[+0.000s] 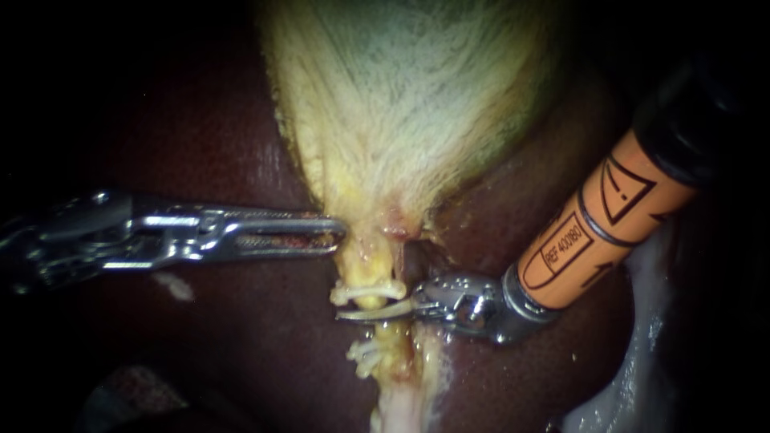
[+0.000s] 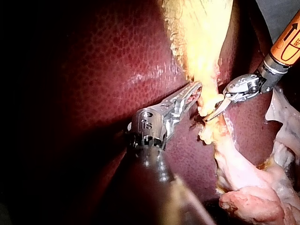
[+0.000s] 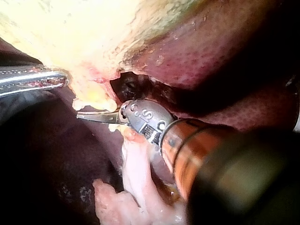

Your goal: Go back from the cut left tube

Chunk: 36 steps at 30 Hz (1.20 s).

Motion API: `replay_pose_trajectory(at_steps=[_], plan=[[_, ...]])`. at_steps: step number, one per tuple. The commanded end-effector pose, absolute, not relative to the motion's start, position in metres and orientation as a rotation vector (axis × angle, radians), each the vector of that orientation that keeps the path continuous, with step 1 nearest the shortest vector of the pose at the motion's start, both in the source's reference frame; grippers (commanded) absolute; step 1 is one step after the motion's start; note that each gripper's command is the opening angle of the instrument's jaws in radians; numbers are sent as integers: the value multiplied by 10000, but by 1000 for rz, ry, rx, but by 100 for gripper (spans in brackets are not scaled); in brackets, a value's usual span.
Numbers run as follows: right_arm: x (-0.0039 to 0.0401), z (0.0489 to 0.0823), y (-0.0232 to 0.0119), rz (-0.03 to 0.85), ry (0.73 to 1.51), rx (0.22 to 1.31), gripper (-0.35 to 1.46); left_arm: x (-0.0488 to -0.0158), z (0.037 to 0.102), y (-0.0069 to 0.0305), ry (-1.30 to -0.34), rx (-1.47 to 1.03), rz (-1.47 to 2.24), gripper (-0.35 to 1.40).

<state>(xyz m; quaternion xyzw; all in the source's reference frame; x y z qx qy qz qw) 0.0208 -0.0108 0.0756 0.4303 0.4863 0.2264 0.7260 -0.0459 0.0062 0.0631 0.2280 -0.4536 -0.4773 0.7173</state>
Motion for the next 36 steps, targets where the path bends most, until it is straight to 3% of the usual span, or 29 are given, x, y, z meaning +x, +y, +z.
replay_pose_trajectory(at_steps=[1, 9, 13, 19, 22, 31, 36], plan=[[208, 756, -109, 499, 1073, 949, -35, -459, 631, 62, -1004, 505, -1056, -35], [209, 751, -113, 499, 1073, 947, -35, -457, 630, 63, -1004, 507, -1056, -35], [211, 750, -114, 506, 1074, 939, 14, -457, 630, 63, -1004, 507, -1056, -35], [211, 750, -114, 501, 1077, 935, 57, -457, 631, 64, -1004, 507, -1056, -35], [212, 750, -114, 491, 1082, 928, 71, -456, 631, 64, -1004, 508, -1055, -35], [208, 745, -118, 472, 1089, 921, 89, -455, 630, 64, -1004, 509, -1055, -35], [196, 730, -127, 391, 1123, 883, 109, -454, 630, 65, -1004, 509, -1055, -35]])
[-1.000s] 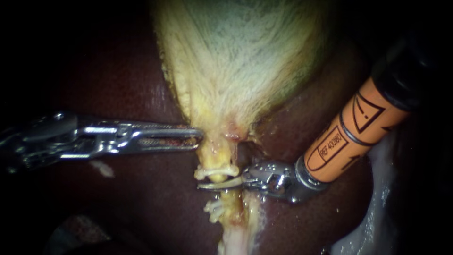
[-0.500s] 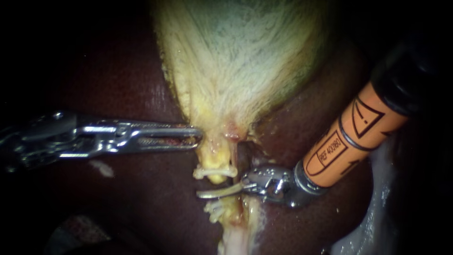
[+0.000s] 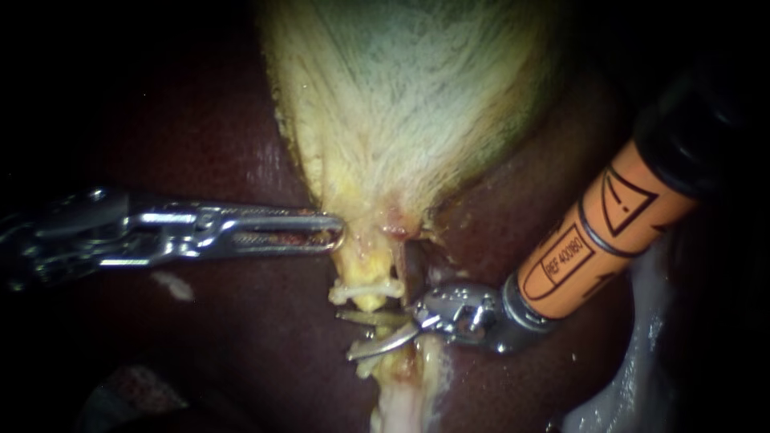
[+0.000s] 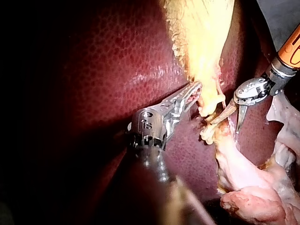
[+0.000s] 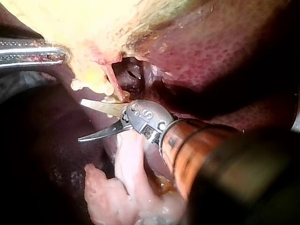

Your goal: Go back from the cut left tube

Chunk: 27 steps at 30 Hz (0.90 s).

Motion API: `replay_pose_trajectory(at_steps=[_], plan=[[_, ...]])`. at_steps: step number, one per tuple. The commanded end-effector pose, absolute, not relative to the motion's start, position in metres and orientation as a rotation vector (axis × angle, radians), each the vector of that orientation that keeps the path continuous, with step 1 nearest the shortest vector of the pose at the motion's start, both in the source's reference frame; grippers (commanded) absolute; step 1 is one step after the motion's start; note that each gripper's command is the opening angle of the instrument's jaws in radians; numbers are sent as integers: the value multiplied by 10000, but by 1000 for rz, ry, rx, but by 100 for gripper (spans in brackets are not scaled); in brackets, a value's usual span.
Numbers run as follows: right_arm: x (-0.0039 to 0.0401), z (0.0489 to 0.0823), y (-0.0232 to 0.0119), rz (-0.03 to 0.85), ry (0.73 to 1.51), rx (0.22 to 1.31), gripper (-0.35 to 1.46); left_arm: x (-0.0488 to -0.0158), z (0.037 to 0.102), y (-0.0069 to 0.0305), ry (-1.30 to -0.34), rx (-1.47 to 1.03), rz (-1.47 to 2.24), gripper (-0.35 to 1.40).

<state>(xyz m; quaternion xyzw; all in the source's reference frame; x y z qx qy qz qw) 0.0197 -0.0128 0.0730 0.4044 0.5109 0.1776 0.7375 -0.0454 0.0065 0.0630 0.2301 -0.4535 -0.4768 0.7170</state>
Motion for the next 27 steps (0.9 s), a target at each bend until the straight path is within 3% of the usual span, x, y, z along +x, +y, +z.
replay_pose_trajectory(at_steps=[1, 7, 15, 27], plan=[[193, 726, -129, 372, 1130, 876, 109, -454, 630, 65, -1004, 509, -1055, -35], [162, 710, -129, 322, 1186, 647, 130, -454, 631, 66, -1004, 510, -1055, -35], [100, 701, -78, 258, 1186, 375, 143, -453, 632, 66, -1004, 510, -1054, -35], [38, 656, -11, 213, 1109, 166, 143, -453, 631, 67, -1004, 511, -1055, -35]])
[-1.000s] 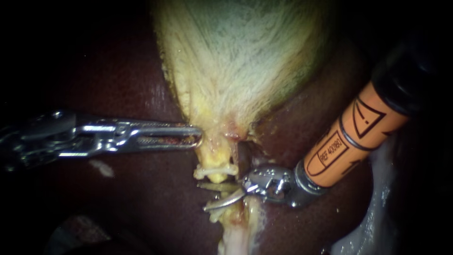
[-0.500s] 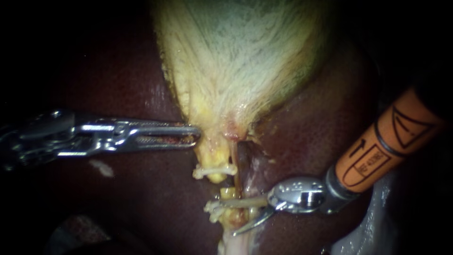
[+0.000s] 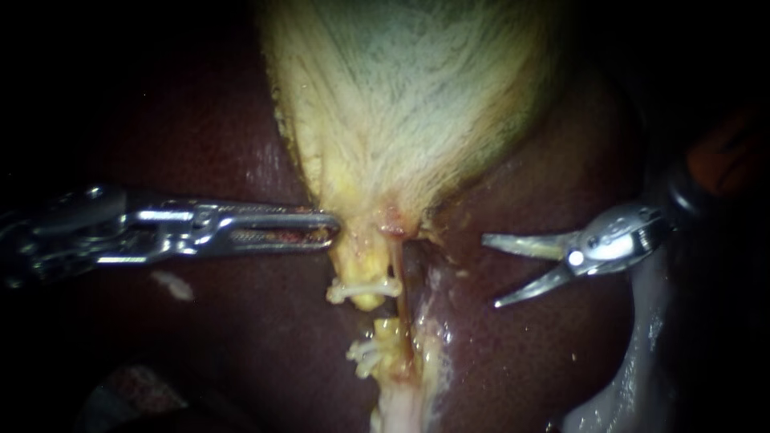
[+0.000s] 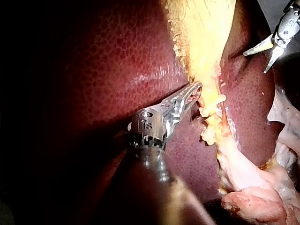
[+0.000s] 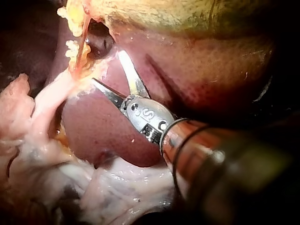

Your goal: Go back from the cut left tube

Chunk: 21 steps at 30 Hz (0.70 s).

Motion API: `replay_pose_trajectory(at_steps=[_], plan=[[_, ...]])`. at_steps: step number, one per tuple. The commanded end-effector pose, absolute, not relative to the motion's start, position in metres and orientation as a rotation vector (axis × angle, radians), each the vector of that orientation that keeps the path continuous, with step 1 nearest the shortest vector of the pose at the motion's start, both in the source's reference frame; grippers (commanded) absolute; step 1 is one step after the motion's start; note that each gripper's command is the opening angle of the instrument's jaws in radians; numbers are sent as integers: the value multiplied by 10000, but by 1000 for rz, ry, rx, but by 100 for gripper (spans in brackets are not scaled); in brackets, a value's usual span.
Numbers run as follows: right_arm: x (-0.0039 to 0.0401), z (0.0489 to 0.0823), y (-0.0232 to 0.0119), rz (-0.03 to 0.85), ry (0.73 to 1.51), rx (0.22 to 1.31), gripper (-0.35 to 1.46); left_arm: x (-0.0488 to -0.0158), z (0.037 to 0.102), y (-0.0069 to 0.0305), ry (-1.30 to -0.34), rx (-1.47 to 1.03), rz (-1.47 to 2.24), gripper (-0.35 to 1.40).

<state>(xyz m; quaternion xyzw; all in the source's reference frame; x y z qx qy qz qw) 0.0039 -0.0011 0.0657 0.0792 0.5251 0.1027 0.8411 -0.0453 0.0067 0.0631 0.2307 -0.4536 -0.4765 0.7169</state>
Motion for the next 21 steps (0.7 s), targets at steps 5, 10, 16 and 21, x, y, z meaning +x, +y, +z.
replay_pose_trajectory(at_steps=[5, 10, 16, 21], plan=[[36, 651, -8, 202, 1105, 159, 143, -454, 631, 67, -1004, 510, -1055, -35], [40, 654, -13, 177, 1121, 173, 143, -457, 634, 65, -1004, 506, -1056, -35], [48, 657, -19, 164, 1130, 178, 143, -472, 645, 55, -1007, 510, -1045, -35], [47, 658, -18, 158, 1130, 175, 143, -487, 654, 48, -1000, 522, -1037, -35]])
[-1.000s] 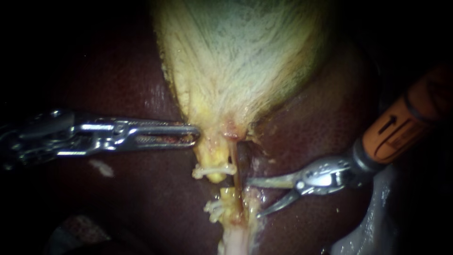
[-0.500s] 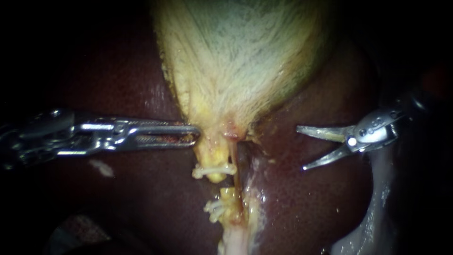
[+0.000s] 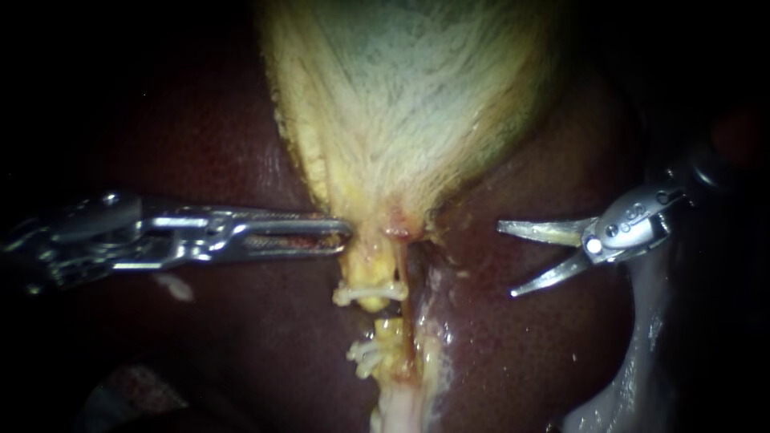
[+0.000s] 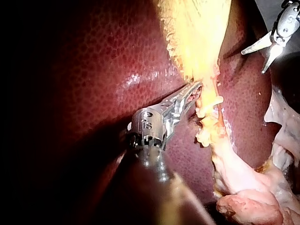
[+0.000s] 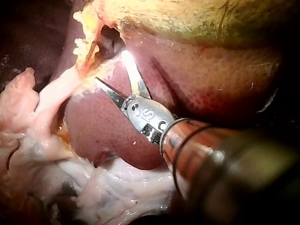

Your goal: Go back from the cut left tube

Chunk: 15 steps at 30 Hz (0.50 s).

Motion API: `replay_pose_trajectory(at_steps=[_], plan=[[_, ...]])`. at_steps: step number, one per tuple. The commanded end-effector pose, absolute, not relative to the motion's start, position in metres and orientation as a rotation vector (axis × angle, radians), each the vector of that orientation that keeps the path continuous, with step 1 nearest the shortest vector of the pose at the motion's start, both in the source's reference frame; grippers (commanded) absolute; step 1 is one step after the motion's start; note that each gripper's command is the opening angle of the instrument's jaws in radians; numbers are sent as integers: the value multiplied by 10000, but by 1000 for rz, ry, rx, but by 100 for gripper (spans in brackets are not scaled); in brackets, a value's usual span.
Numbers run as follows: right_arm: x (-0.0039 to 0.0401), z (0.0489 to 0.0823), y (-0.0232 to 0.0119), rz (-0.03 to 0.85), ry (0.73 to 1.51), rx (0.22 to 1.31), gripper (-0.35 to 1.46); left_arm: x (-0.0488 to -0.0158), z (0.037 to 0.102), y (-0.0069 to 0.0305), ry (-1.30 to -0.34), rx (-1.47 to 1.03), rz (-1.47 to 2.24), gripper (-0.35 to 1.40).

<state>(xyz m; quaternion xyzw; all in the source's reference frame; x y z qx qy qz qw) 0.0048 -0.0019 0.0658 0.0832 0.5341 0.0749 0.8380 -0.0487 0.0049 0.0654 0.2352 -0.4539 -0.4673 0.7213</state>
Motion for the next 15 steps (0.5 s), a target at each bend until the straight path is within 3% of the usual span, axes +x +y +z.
replay_pose_trajectory(at_steps=[1, 15], plan=[[47, 658, -18, 158, 1130, 175, 143, -490, 656, 47, -998, 526, -1033, -35], [47, 658, -18, 153, 1130, 172, 143, -499, 660, 42, -992, 533, -1030, -35]])
